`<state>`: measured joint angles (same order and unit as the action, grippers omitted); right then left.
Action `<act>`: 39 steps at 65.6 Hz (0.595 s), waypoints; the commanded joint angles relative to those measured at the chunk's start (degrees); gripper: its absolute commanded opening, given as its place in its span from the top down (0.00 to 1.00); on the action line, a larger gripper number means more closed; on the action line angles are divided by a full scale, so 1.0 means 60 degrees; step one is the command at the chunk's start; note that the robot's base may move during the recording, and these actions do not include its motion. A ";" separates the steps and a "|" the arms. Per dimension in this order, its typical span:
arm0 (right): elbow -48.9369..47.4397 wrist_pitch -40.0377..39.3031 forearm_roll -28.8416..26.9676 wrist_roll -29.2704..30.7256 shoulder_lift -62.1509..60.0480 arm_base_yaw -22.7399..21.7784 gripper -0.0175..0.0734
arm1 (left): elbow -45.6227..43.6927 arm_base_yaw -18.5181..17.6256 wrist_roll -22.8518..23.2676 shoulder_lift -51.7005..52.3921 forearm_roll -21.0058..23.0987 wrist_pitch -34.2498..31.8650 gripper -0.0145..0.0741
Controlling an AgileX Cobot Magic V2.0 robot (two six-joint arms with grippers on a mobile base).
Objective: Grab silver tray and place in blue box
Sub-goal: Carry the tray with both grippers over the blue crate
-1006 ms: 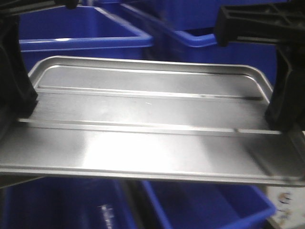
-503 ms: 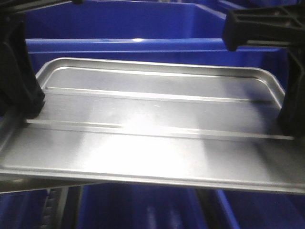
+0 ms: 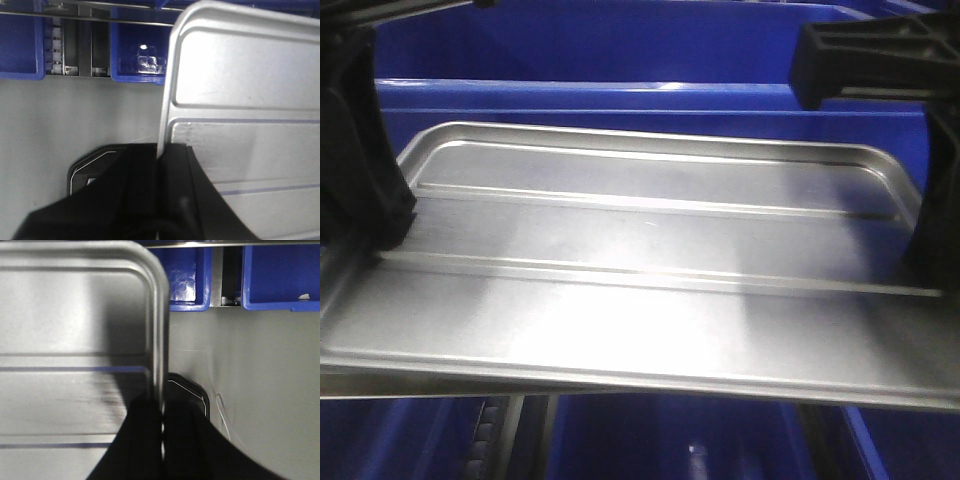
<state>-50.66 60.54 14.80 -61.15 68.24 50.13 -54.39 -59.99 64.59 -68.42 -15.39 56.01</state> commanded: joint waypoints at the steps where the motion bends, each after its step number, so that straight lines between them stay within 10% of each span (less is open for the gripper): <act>1: -0.0189 0.1122 0.0711 0.0033 -0.0242 -0.0048 0.74 | -0.0239 0.0027 0.0115 0.0232 -0.0695 0.0544 0.95; 39: -0.0189 0.0783 0.0789 0.0033 -0.0242 -0.0048 0.74 | -0.0239 0.0027 0.0115 0.0232 -0.0887 0.0550 0.95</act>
<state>-50.66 60.67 14.80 -61.15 68.24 50.13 -54.39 -59.99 64.59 -68.42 -15.26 55.97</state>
